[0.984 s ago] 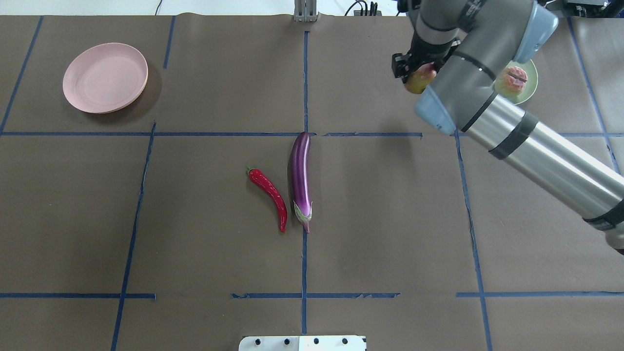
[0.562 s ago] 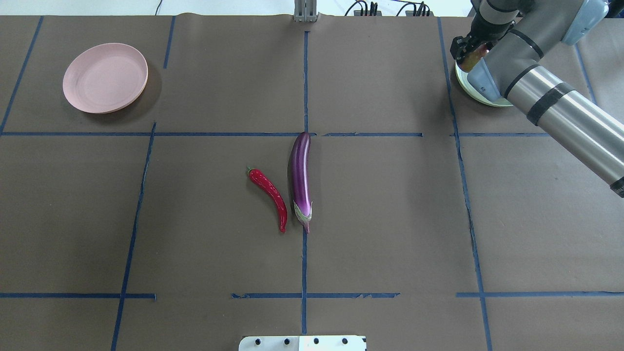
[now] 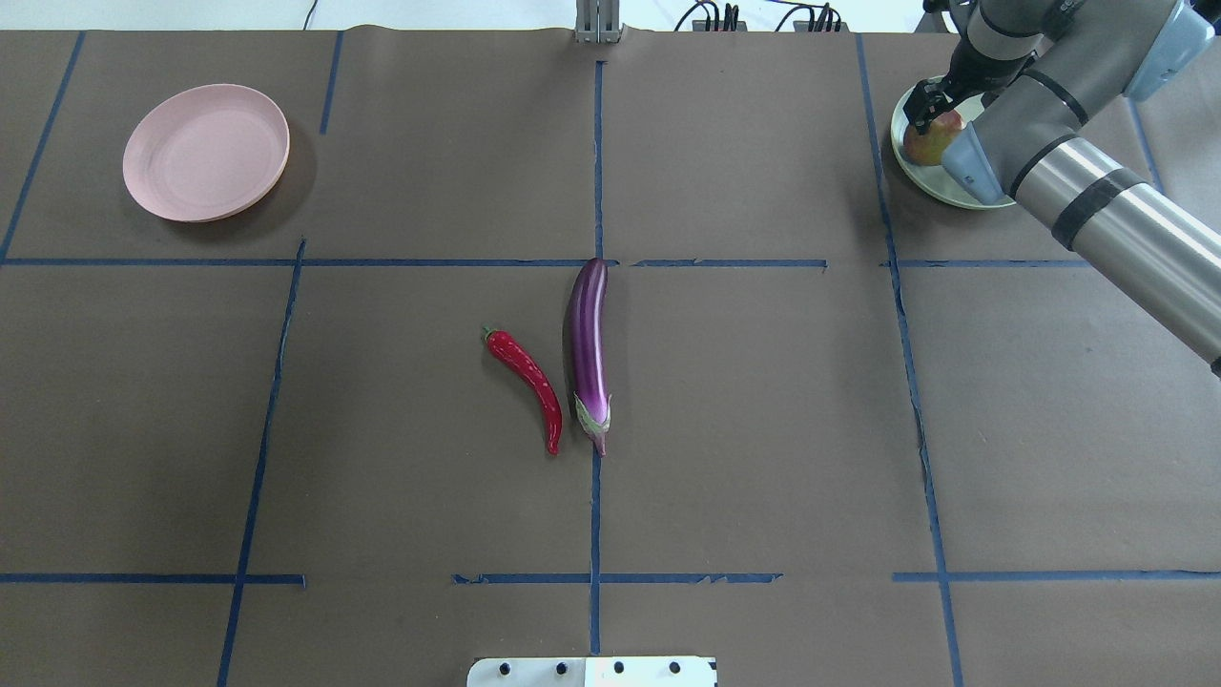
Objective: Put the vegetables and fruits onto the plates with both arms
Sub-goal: 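Grasp the apple with the right gripper and place it on the green plate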
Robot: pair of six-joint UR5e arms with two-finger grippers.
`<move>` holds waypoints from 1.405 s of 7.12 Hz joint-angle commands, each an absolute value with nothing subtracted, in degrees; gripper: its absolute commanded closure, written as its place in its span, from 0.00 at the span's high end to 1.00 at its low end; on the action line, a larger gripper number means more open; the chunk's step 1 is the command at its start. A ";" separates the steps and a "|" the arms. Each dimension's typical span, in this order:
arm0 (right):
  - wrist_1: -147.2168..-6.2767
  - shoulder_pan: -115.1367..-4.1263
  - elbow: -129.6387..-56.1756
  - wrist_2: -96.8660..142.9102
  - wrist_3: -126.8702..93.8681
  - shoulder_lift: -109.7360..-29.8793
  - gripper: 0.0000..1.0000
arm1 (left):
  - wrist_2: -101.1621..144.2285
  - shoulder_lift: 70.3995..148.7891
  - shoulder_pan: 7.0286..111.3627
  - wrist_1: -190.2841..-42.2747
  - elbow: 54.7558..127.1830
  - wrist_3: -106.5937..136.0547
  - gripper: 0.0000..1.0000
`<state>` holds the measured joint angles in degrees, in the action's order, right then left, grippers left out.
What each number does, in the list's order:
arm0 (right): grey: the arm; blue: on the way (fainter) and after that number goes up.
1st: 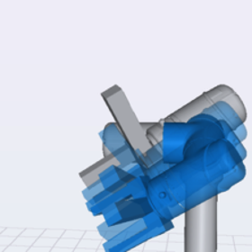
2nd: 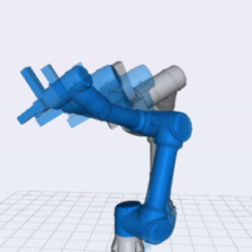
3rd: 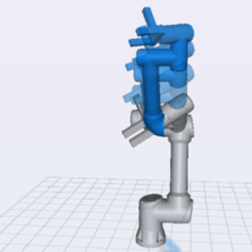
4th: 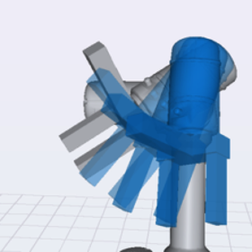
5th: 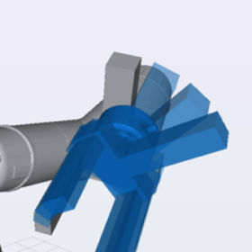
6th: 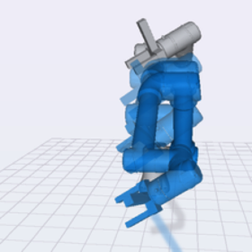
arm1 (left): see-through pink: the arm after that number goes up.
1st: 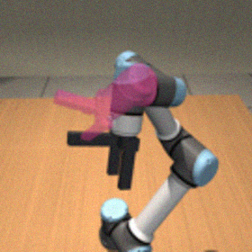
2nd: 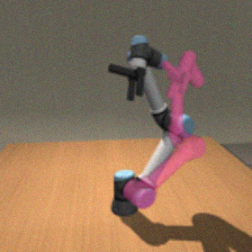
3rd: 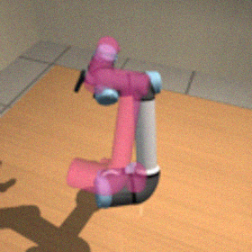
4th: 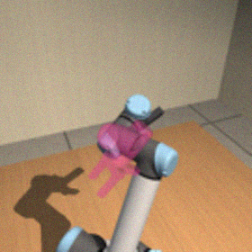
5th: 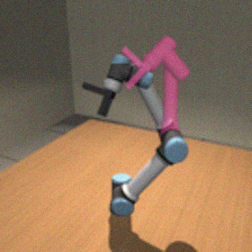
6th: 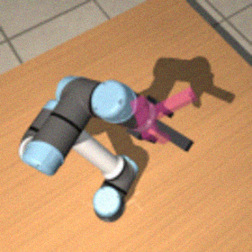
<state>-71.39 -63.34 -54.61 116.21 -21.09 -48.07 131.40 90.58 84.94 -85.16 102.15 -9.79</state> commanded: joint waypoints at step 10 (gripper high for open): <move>-98.11 -85.69 -106.15 131.75 -2.20 -94.61 1.00 | 131.13 112.02 55.15 -86.75 104.60 27.88 1.00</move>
